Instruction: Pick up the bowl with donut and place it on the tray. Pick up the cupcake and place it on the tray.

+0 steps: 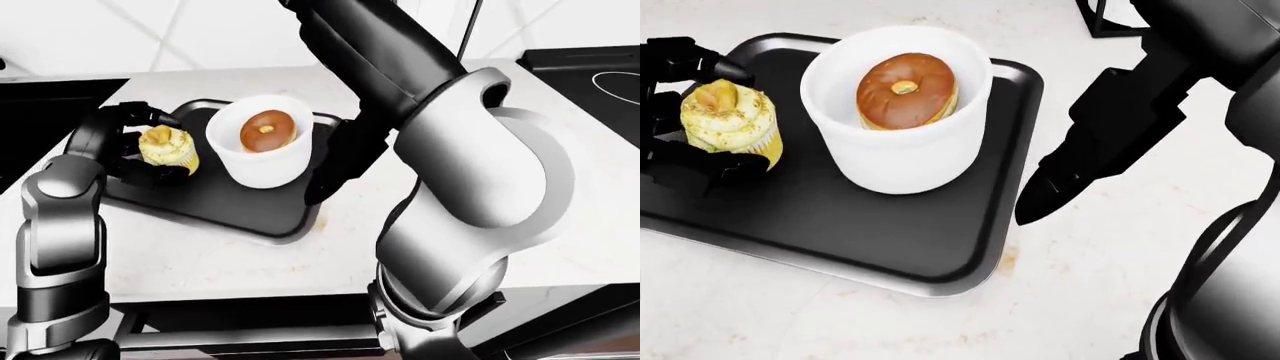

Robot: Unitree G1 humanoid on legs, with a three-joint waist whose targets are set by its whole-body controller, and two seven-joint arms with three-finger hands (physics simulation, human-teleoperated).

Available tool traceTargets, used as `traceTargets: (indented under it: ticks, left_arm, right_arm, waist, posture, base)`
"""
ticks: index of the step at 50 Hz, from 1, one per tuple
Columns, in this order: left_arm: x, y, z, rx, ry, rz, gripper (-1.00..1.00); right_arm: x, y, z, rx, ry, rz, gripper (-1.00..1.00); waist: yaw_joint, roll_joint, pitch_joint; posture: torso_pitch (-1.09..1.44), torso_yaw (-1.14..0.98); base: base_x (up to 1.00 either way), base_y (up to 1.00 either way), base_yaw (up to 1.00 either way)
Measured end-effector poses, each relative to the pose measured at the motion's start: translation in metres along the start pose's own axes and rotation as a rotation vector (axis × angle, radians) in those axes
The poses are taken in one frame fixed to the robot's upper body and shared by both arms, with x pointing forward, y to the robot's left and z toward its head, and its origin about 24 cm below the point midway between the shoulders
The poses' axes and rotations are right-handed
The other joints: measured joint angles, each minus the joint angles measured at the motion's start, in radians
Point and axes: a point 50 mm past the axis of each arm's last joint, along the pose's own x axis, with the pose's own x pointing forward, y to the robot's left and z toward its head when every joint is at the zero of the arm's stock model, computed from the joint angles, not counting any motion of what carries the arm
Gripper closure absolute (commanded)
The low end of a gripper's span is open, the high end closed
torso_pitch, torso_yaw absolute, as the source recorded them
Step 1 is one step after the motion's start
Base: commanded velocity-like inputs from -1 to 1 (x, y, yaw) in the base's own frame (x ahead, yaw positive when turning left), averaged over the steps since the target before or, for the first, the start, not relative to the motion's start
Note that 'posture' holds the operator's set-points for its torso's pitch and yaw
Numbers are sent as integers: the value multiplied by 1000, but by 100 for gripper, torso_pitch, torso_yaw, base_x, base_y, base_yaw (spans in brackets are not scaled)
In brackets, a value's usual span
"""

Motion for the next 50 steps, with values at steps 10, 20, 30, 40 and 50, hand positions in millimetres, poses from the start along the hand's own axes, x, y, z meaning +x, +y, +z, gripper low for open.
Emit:
traceTargets:
  ticks: [10, 20, 30, 40, 50]
  left_arm:
    - [1, 1, 4, 2, -12, 0, -4]
    - [-2, 2, 8, 4, -25, 2, -30]
    - [-6, 12, 18, -3, -41, 12, -33]
    - [-38, 42, 55, -31, -158, 70, -40]
    - [-54, 51, 74, -65, -199, 57, -100]
  right_arm:
    - [1, 0, -1, 4, 4, 2, -100]
    - [0, -1, -1, 5, 2, 0, -100]
    - [1, -2, -1, 2, 2, -2, -100]
    - [-7, -9, -3, 10, 9, -27, -100]
    - [-10, -10, -6, 40, 20, -33, -100]
  waist:
    - [0, 0, 0]
    - [-1, 1, -1]
    - [-2, -1, 4]
    - [-3, 0, 5]
    - [-1, -1, 12]
  posture:
    - [0, 0]
    - [0, 0]
    - [0, 0]
    - [0, 0]
    - [0, 0]
  base:
    - [0, 0, 0]
    - [0, 0, 0]
    - [0, 0, 0]
    - [0, 0, 0]
    - [0, 0, 0]
